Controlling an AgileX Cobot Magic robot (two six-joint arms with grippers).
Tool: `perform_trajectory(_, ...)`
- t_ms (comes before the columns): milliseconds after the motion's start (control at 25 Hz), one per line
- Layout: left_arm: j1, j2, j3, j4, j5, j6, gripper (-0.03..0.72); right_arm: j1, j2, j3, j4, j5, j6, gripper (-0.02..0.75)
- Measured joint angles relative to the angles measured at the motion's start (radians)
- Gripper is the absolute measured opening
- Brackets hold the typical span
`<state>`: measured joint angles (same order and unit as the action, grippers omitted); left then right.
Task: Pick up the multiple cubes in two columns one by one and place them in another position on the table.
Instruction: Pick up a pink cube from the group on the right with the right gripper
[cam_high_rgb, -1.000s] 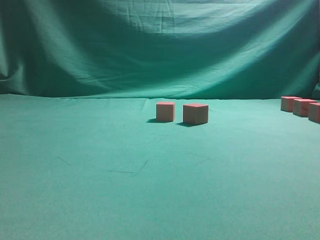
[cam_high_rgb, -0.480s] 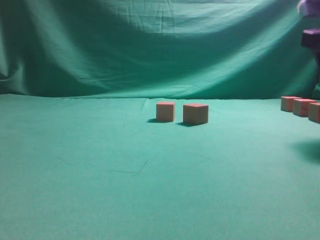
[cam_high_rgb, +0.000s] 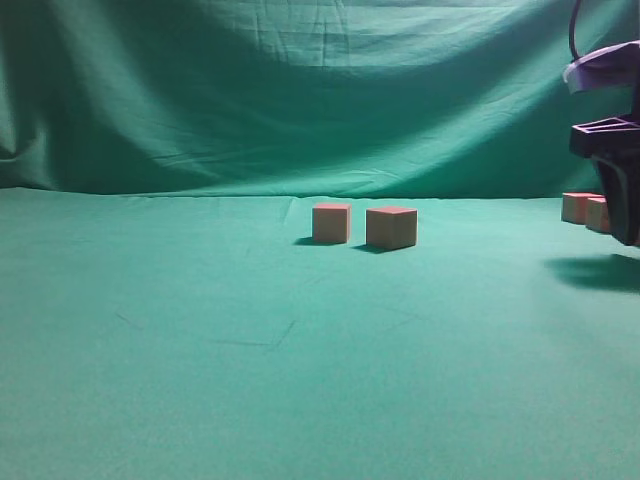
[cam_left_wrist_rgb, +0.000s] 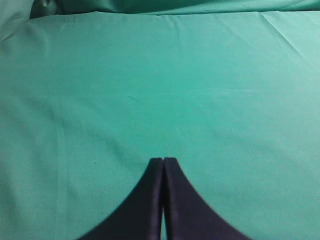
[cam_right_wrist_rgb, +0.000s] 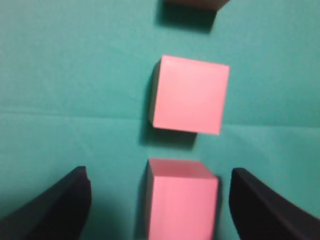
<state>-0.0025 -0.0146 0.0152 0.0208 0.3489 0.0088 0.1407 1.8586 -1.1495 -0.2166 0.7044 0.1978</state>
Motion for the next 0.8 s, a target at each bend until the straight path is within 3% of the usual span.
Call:
perform_trajectory(400,0.000,0.000,0.000,0.000,0.000,0.000,0.000,0.000,0.048,-0.035,-0.002,-0.006,0.002,0.543)
perform_trajectory(640,0.000,0.000,0.000,0.000,0.000,0.000,0.000,0.000,0.051,-0.035,-0.002,-0.004,0.002,0.266)
perform_trajectory(800,0.000,0.000,0.000,0.000,0.000,0.000,0.000,0.000,0.051,-0.036,-0.002,0.002,0.002,0.275)
